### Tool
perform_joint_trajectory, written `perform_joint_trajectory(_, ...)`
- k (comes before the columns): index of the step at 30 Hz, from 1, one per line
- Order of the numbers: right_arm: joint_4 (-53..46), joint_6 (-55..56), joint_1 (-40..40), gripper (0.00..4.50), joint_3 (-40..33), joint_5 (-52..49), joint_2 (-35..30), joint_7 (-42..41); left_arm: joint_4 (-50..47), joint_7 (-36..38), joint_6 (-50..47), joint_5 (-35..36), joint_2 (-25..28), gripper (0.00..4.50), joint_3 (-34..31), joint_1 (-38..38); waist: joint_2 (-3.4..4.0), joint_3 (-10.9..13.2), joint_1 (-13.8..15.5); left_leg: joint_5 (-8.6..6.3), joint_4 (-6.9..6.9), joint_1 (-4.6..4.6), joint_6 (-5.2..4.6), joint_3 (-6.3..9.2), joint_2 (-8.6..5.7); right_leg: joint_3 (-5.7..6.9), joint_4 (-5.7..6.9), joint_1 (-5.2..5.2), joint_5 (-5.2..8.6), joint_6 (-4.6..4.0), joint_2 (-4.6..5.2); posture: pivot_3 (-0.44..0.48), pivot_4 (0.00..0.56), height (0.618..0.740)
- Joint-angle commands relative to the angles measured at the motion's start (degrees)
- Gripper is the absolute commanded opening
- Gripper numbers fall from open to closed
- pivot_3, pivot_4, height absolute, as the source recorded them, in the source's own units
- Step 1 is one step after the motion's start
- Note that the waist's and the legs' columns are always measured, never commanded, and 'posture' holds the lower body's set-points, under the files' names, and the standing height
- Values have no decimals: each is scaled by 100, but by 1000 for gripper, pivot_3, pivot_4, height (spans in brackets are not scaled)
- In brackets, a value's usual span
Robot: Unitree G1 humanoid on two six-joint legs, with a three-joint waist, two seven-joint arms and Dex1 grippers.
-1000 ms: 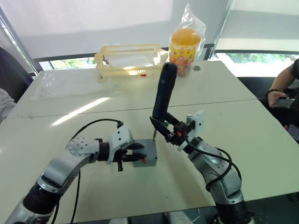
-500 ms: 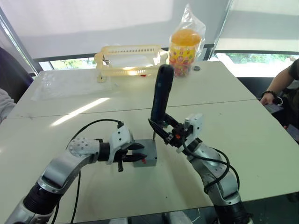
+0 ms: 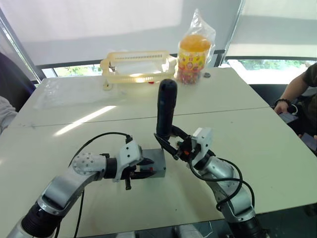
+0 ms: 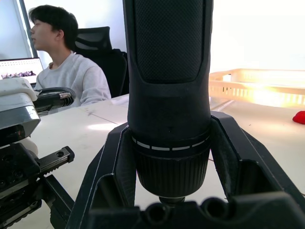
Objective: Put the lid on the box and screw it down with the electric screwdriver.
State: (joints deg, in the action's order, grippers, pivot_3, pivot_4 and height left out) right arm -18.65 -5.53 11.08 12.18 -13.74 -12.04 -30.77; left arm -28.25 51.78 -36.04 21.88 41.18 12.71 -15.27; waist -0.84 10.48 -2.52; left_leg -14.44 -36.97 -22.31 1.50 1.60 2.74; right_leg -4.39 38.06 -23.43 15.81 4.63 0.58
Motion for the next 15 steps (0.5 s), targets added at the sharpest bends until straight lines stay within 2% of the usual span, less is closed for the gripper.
perform_joint_trajectory(1,104,-11,-100,1810,117,-7,35,-69,162,-149,-365,-2,-40,1600,71,131,0,-1,0,0,0,0,0,0,0,0,0,0,0,0,0,0,150,740)
perform_joint_trajectory(6,152,-56,-76,1810,78,-63,107,-29,454,-313,-561,64,-195,1600,-7,13,-6,-24,2,0,-2,0,0,1,0,0,1,2,-2,3,0,0,150,740)
perform_joint_trajectory(15,135,-93,-89,1810,83,-50,148,-24,617,-320,-415,-206,-83,1600,130,-3,-3,-63,1,0,0,3,0,1,0,0,0,3,0,0,0,0,150,740)
